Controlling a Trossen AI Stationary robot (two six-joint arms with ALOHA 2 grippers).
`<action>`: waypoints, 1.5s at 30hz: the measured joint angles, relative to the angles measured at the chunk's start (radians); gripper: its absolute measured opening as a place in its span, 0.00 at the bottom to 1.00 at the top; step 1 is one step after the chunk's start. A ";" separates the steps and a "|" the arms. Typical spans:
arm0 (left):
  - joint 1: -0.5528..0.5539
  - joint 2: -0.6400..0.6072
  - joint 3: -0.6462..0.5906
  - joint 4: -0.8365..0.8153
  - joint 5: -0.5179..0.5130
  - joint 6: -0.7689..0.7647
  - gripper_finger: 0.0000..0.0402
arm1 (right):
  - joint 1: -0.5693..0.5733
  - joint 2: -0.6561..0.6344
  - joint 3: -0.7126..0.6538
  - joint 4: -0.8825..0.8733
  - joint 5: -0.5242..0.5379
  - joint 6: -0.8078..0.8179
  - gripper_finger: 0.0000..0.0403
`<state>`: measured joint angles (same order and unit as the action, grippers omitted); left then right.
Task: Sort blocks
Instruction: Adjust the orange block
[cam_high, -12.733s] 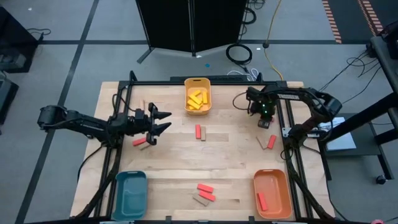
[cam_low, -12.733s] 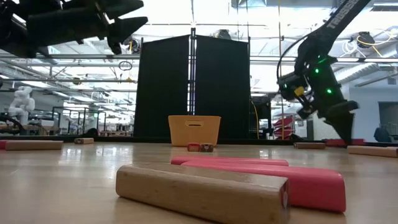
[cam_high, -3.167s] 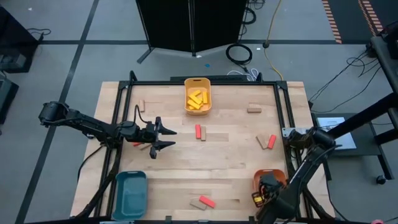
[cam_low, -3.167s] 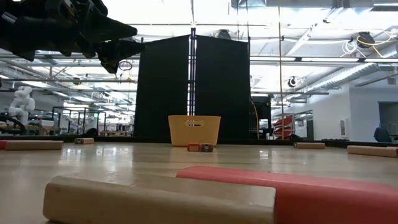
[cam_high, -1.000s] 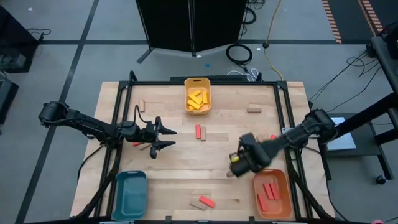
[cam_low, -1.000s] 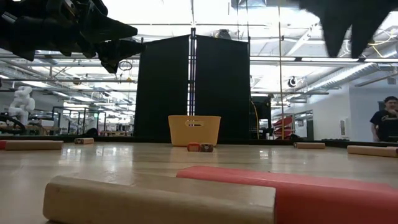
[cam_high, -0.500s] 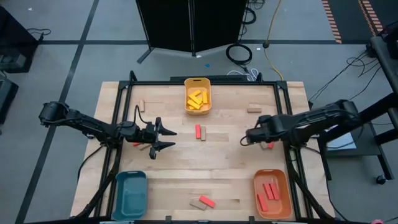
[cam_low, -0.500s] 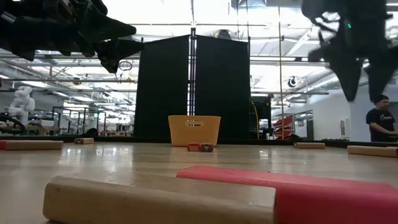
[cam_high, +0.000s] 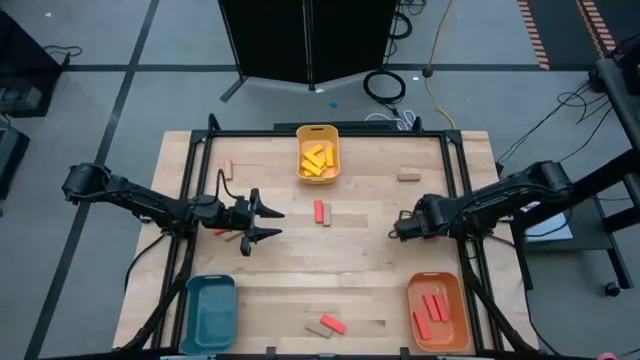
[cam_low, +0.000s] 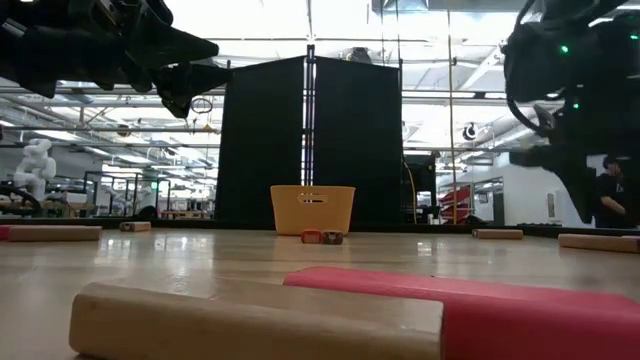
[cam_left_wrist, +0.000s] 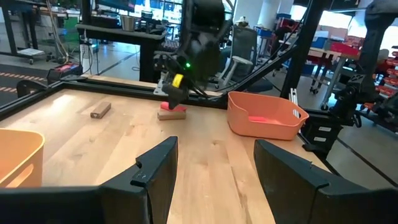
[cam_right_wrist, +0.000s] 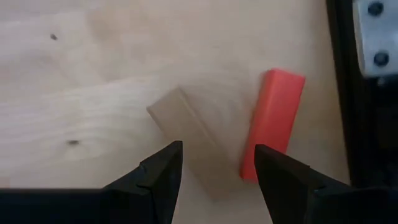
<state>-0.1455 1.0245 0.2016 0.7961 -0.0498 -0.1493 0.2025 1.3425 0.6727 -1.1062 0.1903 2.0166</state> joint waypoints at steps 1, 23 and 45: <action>0.000 0.000 0.000 0.000 0.000 0.000 0.52 | 0.014 0.025 0.000 0.008 0.000 0.029 0.46; 0.000 0.000 0.000 -0.030 0.000 0.053 0.52 | 0.045 0.119 0.111 -0.322 0.021 0.298 0.46; 0.000 0.000 0.000 -0.024 0.000 0.050 0.52 | 0.004 0.482 0.054 -0.159 -0.028 0.313 0.46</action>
<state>-0.1455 1.0245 0.2012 0.7723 -0.0498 -0.0990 0.2070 1.8248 0.7265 -1.2650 0.1620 2.3291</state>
